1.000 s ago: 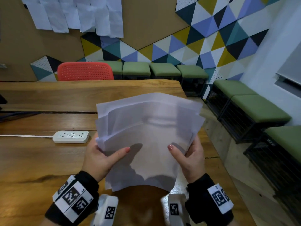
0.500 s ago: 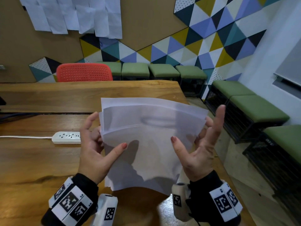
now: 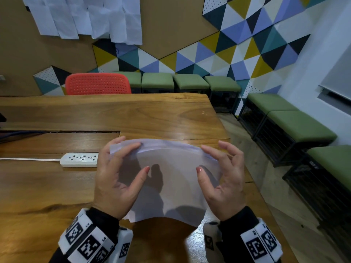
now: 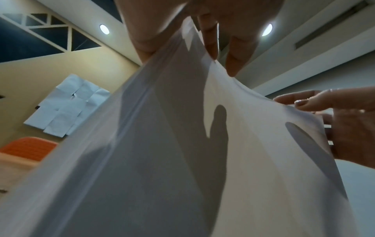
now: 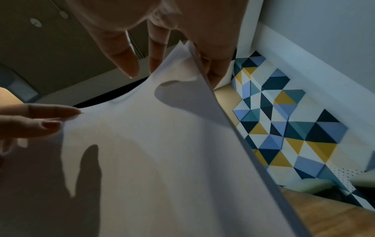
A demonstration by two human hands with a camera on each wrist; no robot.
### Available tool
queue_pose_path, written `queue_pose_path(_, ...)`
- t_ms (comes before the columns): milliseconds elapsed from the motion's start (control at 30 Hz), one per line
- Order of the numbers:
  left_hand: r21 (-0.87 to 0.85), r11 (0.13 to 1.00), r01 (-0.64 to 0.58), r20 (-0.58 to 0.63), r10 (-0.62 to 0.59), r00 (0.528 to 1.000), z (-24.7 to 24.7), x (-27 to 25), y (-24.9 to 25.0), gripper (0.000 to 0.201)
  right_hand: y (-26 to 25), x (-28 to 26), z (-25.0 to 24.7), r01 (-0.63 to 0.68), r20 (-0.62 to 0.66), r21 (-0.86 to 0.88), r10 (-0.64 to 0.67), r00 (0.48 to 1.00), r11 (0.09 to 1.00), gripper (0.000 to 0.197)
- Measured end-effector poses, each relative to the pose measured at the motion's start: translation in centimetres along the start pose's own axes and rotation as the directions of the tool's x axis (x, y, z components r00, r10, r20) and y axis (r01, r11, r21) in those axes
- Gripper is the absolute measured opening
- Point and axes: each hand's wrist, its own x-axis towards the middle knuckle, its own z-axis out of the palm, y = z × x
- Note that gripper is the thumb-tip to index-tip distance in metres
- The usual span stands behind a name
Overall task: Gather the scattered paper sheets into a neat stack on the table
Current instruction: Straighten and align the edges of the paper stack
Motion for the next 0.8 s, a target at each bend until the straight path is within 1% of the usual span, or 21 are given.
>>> queue_pose_path(33,-0.015,1.000,0.001,-0.005,-0.001,1.000,0.0,-0.3,-0.1,0.055,0.1,-0.2,0.0,-0.006,0.010,0.001,0.006,1.000,1.000,0.038)
queue_pose_path(133,-0.020,1.000,-0.004,-0.012,0.004,1.000,0.2,-0.5,-0.2,0.073,0.2,-0.5,0.1,-0.012,0.037,0.007,0.012,0.999,1.000,0.040)
queue_pose_path(167,-0.003,1.000,0.006,-0.004,-0.006,1.000,0.1,-0.4,-0.2,0.074,0.2,-0.5,0.2,-0.011,0.042,0.007,0.011,0.999,1.000,0.041)
queue_pose_path(267,0.047,0.998,0.049,0.015,-0.050,0.999,-0.1,-0.1,-0.3,0.063,0.4,-0.6,0.3,0.006,0.029,0.005,-0.006,1.000,1.000,0.045)
queue_pose_path(367,0.030,0.998,0.059,-0.008,-0.059,0.998,-0.2,-0.6,-0.9,0.057,0.7,-1.0,0.5,-0.005,0.011,0.063,0.004,1.000,0.998,0.060)
queue_pose_path(500,0.009,1.000,0.021,-0.067,-0.020,0.998,-0.2,-0.8,-1.3,0.066,1.0,-1.7,0.8,-0.068,0.024,0.117,0.065,0.998,0.991,0.083)
queue_pose_path(567,0.003,1.000,-0.006,-0.050,0.007,0.999,-0.1,-0.7,-1.0,0.066,0.8,-1.7,0.9,-0.118,0.005,0.153,0.119,0.993,0.981,0.094)
queue_pose_path(600,-0.010,1.000,0.015,-0.033,-0.015,0.999,-0.1,-0.6,-0.7,0.069,1.1,-1.7,1.0,-0.168,-0.010,0.196,0.173,0.985,0.966,0.099)
queue_pose_path(633,-0.052,0.996,0.076,-0.025,-0.077,0.997,0.0,-0.9,-1.2,0.077,1.5,-1.7,0.9,-0.243,-0.010,0.262,0.255,0.967,0.934,0.102)
queue_pose_path(667,-0.130,0.974,0.185,-0.019,-0.189,0.982,0.0,-1.2,-1.7,0.088,2.1,-1.8,0.8,-0.346,0.032,0.344,0.357,0.934,0.873,0.100)
queue_pose_path(700,-0.249,0.908,0.338,0.017,-0.344,0.939,-0.1,-1.3,-2.1,0.099,2.6,-1.8,0.7,-0.456,0.132,0.414,0.444,0.887,0.788,0.091)
queue_pose_path(733,-0.369,0.795,0.482,0.115,-0.475,0.872,-0.1,-1.6,-2.7,0.103,3.2,-2.0,0.8,-0.554,0.260,0.442,0.490,0.832,0.705,0.074)
queue_pose_path(767,-0.425,0.689,0.587,0.228,-0.546,0.806,0.1,-2.0,-3.3,0.097,3.7,-2.2,1.1,-0.629,0.357,0.419,0.518,0.778,0.655,0.051)
queue_pose_path(800,-0.405,0.640,0.653,0.323,-0.568,0.757,0.4,-2.4,-3.7,0.083,3.9,-2.5,1.4,-0.664,0.399,0.374,0.534,0.745,0.647,0.030)
